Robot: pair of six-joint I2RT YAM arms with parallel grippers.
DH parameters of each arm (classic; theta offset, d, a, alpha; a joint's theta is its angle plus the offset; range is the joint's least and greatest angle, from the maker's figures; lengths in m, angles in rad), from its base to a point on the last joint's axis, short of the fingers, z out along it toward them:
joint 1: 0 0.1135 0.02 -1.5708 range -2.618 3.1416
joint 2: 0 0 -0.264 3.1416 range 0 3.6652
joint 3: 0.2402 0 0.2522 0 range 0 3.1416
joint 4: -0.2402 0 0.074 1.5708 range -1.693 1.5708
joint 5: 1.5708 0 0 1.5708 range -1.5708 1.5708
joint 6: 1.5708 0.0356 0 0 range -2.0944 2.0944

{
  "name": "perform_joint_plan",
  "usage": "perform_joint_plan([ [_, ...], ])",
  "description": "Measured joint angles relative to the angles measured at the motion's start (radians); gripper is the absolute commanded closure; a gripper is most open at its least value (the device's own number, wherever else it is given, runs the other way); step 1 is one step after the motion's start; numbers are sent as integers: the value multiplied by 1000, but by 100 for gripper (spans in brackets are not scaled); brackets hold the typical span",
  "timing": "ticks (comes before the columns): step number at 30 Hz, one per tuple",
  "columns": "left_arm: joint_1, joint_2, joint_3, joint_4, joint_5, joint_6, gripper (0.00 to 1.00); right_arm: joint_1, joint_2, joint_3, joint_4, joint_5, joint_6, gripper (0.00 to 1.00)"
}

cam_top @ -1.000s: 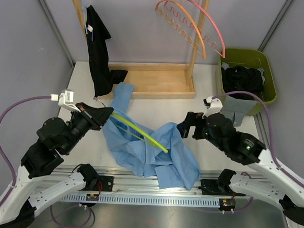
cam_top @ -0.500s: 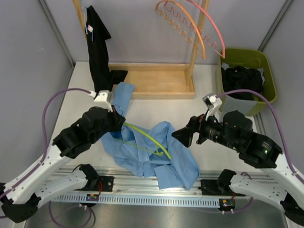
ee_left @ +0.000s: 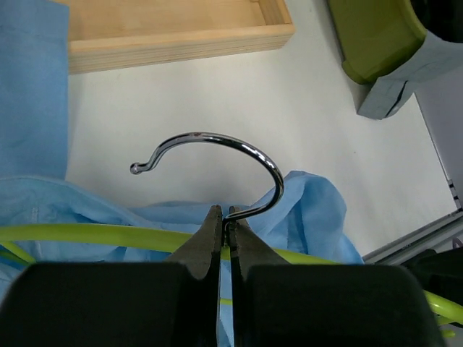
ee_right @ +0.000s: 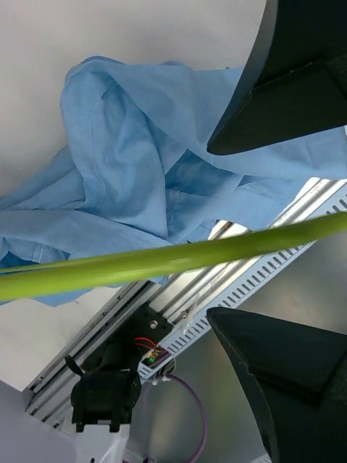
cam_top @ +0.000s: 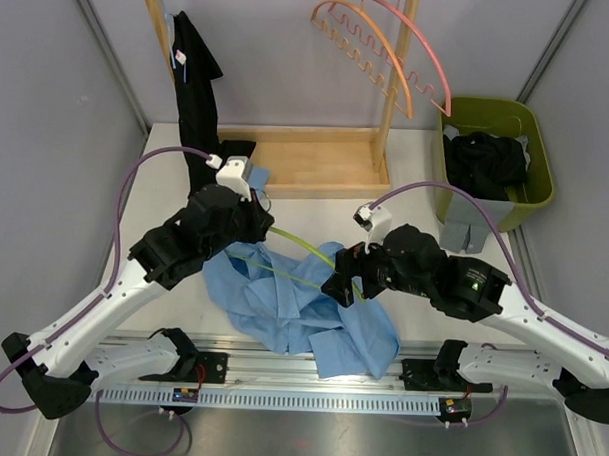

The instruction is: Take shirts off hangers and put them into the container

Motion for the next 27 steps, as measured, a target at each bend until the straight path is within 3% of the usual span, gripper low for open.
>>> perform_joint_plan([
  [3,0,6,31,-2,26,14,100,6,14,-6,-5,24,-5,23],
  [4,0,6,39,-3,33,19,100,7,17,-6,-6,31,-6,38],
  [8,0,20,68,-15,51,39,100,11,18,-6,-15,40,-12,80],
  [13,2,73,81,-26,60,45,100,41,15,-5,-9,7,-19,100],
  [16,2,85,82,-25,69,44,97,38,14,-6,-19,11,-19,100],
  [17,2,85,82,-26,71,44,88,38,12,-6,-23,11,-19,100],
  [18,2,85,84,-26,73,45,53,38,10,-6,-22,11,-19,100],
  [22,2,79,97,-27,76,59,1,35,-8,-7,-40,39,-11,100],
  [27,2,58,134,-34,64,62,1,34,-49,-11,-48,74,-11,100],
])
